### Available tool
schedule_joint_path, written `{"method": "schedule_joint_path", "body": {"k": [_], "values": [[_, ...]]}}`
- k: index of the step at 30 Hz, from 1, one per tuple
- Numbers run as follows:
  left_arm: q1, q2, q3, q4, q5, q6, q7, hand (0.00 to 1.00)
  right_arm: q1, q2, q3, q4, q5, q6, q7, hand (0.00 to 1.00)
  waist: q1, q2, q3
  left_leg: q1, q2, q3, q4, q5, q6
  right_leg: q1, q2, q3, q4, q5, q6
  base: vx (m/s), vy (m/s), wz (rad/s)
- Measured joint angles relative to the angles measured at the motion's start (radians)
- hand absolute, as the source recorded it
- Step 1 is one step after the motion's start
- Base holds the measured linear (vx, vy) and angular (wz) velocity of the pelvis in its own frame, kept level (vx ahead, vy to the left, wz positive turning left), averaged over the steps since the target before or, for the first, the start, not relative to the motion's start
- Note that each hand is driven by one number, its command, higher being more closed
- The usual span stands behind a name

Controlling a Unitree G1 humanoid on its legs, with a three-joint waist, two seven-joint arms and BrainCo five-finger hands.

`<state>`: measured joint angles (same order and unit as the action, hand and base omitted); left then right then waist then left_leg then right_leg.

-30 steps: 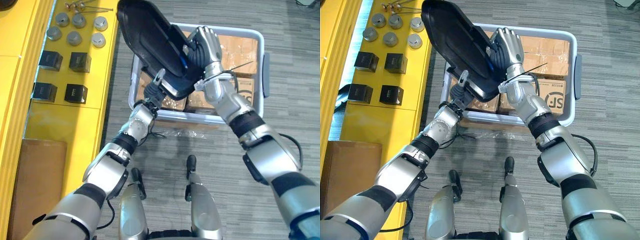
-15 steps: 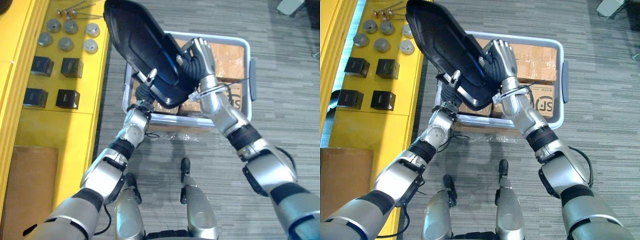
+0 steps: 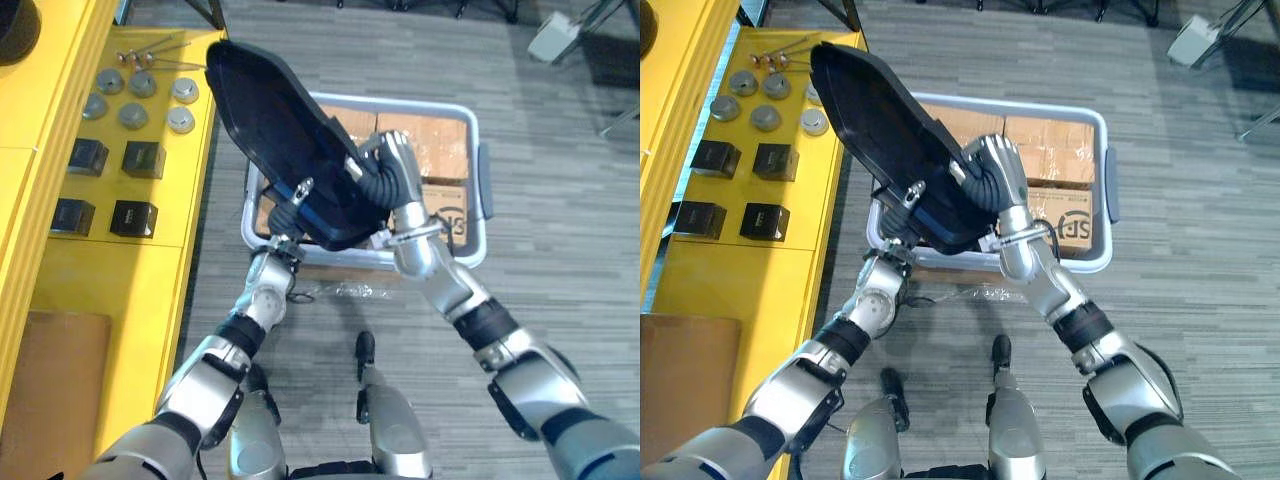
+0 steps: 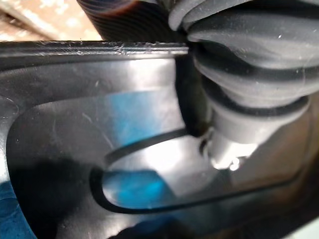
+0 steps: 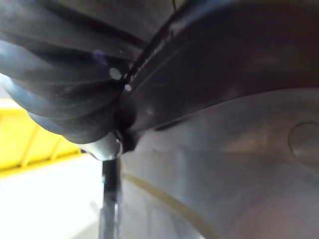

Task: Walk over and take plastic housings, then place them on the shelf

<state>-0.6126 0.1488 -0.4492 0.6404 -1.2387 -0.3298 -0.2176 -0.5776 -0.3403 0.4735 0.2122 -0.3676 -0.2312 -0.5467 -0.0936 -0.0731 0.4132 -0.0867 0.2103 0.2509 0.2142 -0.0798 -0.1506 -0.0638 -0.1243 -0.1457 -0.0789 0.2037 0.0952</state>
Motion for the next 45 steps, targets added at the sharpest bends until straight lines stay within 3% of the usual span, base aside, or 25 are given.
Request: {"method": "schedule_joint_path", "body": {"k": [1, 5, 9, 13, 17, 20, 22, 25, 28, 30, 32, 36, 40, 42, 45], "values": [[0.057, -0.002, -0.011, -0.049, 0.024, 0.0, 0.012, 1.0, 0.07, 0.001, -0.009, -0.049, 0.001, 0.001, 0.001, 0.0, -0.001, 0.004, -0.033, 0.014, -0.002, -0.001, -0.017, 0.001, -0.002, 0.009, 0.0, -0.008, 0.0, -0.009, -0.001, 0.07, 0.007, 0.12], [0.259, -0.014, -0.025, -0.246, 0.163, -0.02, 0.104, 1.0, 0.32, 0.025, -0.028, -0.232, 0.059, -0.021, 0.017, 0.0, 0.002, 0.019, -0.146, 0.091, -0.01, -0.012, -0.088, 0.01, -0.01, 0.07, -0.001, -0.036, 0.0, -0.047, 0.007, 0.09, 0.016, 0.15], [0.364, -0.02, 0.008, -0.416, 0.357, -0.02, 0.218, 1.0, 0.433, 0.047, -0.03, -0.33, 0.133, -0.067, 0.049, 0.0, 0.016, 0.036, -0.2, 0.143, -0.023, -0.015, -0.138, 0.025, -0.01, 0.103, -0.009, -0.046, 0.0, -0.061, 0.015, 0.05, 0.032, 0.09], [0.431, -0.025, 0.035, -0.536, 0.509, 0.011, 0.298, 1.0, 0.481, 0.048, -0.03, -0.371, 0.199, -0.061, 0.07, 0.0, 0.031, 0.05, -0.231, 0.161, -0.033, -0.018, -0.162, 0.037, -0.009, 0.116, -0.017, -0.052, 0.0, -0.064, 0.018, -0.01, 0.026, 0.05], [0.502, -0.032, 0.047, -0.609, 0.656, 0.061, 0.357, 1.0, 0.55, 0.048, -0.031, -0.402, 0.282, -0.019, 0.087, 0.0, 0.034, 0.055, -0.269, 0.179, -0.037, -0.029, -0.188, 0.047, -0.008, 0.132, -0.02, -0.076, 0.0, -0.077, 0.021, -0.02, 0.004, 0.11], [0.535, -0.036, 0.055, -0.631, 0.781, 0.086, 0.389, 1.0, 0.59, 0.05, -0.032, -0.408, 0.436, -0.009, 0.137, 0.0, 0.043, 0.058, -0.291, 0.191, -0.04, -0.029, -0.209, 0.058, -0.009, 0.135, -0.021, -0.078, 0.0, -0.079, 0.021, 0.0, 0.003, 0.01], [0.55, -0.039, 0.059, -0.662, 0.869, 0.099, 0.413, 1.0, 0.601, 0.057, -0.038, -0.41, 0.723, -0.071, 0.23, 0.0, 0.052, 0.058, -0.292, 0.19, -0.043, -0.034, -0.21, 0.06, -0.008, 0.136, -0.023, -0.082, 0.0, -0.079, 0.021, -0.01, 0.013, 0.06], [0.586, -0.038, 0.064, -0.698, 0.955, 0.099, 0.415, 1.0, 0.61, 0.081, -0.083, -0.451, 0.834, -0.16, 0.296, 0.0, 0.052, 0.059, -0.293, 0.189, -0.048, -0.046, -0.213, 0.061, -0.007, 0.141, -0.028, -0.092, 0.0, -0.08, 0.023, 0.0, 0.017, 0.11], [0.645, -0.037, 0.101, -0.704, 1.067, 0.105, 0.435, 1.0, 0.616, 0.104, -0.186, -0.562, 0.968, -0.266, 0.42, 0.0, 0.052, 0.058, -0.313, 0.191, -0.051, -0.05, -0.216, 0.061, -0.007, 0.146, -0.03, -0.097, 0.0, -0.083, 0.027, 0.01, 0.016, 0.06], [0.669, -0.037, 0.135, -0.704, 1.102, 0.117, 0.441, 1.0, 0.635, 0.106, -0.248, -0.587, 1.08, -0.276, 0.525, 0.0, 0.052, 0.055, -0.327, 0.192, -0.051, -0.05, -0.219, 0.061, -0.007, 0.147, -0.03, -0.097, 0.0, -0.085, 0.03, 0.0, 0.0, 0.0], [0.695, -0.037, 0.2, -0.706, 1.14, 0.118, 0.455, 1.0, 0.69, 0.114, -0.321, -0.591, 1.318, -0.261, 0.741, 0.0, 0.052, 0.053, -0.334, 0.193, -0.051, -0.05, -0.222, 0.061, -0.007, 0.147, -0.03, -0.098, 0.0, -0.087, 0.03, 0.0, 0.0, 0.0], [0.716, -0.039, 0.277, -0.709, 1.195, 0.11, 0.48, 1.0, 0.78, 0.167, -0.406, -0.591, 1.537, -0.198, 0.958, 0.0, 0.05, 0.055, -0.335, 0.194, -0.051, -0.049, -0.224, 0.061, -0.007, 0.146, -0.031, -0.098, 0.0, -0.092, 0.031, 0.0, 0.0, 0.0], [0.758, -0.048, 0.338, -0.727, 1.219, 0.069, 0.49, 1.0, 0.892, 0.244, -0.556, -0.575, 1.517, -0.156, 0.967, 0.0, 0.043, 0.058, -0.336, 0.191, -0.052, -0.044, -0.229, 0.061, -0.006, 0.136, -0.031, -0.094, 0.004, -0.095, 0.031, 0.0, 0.008, -0.02], [0.782, -0.056, 0.367, -0.75, 1.215, 0.044, 0.498, 1.0, 0.938, 0.266, -0.615, -0.518, 1.444, -0.127, 0.911, 0.0, 0.026, 0.057, -0.337, 0.193, -0.052, -0.042, -0.233, 0.061, -0.007, 0.134, -0.031, -0.092, 0.004, -0.096, 0.031, 0.01, 0.015, -0.05], [0.808, -0.077, 0.388, -0.788, 1.179, -0.009, 0.497, 1.0, 1.0, 0.288, -0.678, -0.389, 1.256, -0.101, 0.788, 0.0, 0.024, 0.065, -0.341, 0.195, -0.053, -0.022, -0.241, 0.06, -0.006, 0.12, -0.03, -0.074, 0.004, -0.096, 0.032, 0.01, 0.017, -0.14]]}}
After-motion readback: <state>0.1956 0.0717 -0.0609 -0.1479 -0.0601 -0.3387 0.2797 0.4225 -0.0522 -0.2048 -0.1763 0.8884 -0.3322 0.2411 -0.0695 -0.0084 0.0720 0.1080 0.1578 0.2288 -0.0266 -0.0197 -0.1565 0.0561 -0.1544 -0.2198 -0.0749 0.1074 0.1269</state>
